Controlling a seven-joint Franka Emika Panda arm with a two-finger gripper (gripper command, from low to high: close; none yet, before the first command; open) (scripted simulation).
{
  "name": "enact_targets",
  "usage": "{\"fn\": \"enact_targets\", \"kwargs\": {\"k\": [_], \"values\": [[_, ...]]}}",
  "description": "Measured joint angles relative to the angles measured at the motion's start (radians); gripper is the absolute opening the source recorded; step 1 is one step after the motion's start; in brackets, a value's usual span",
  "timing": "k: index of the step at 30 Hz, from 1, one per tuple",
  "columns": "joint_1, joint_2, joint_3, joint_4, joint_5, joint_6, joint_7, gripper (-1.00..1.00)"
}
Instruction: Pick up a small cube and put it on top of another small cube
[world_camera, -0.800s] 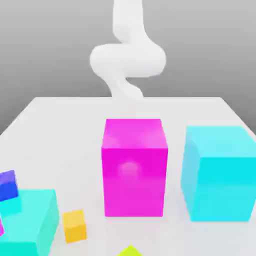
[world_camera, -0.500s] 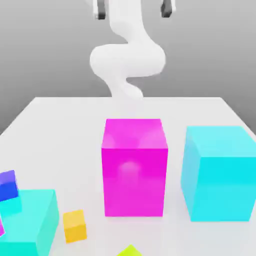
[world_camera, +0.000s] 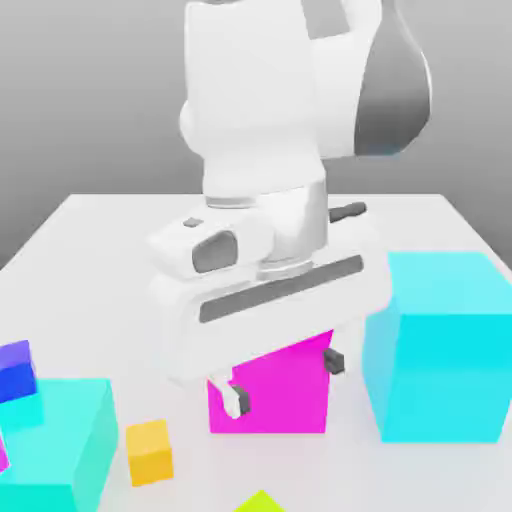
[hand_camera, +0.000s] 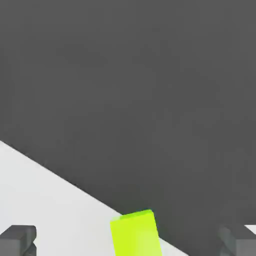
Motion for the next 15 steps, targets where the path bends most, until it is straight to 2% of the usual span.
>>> {"fn": "enact_targets", "kwargs": {"k": [6, 10, 11, 15], "values": [[-0.002, 0.193, -0.003, 0.004, -0.069, 0.072, -0.081, 0.00], [-0.027, 0.337, 0.028, 0.030, -0.047, 0.174, -0.117, 0.00], [-0.033, 0.363, 0.035, 0.035, -0.039, 0.194, -0.123, -1.00], [-0.033, 0.363, 0.035, 0.035, -0.039, 0.192, -0.123, -1.00]]}}
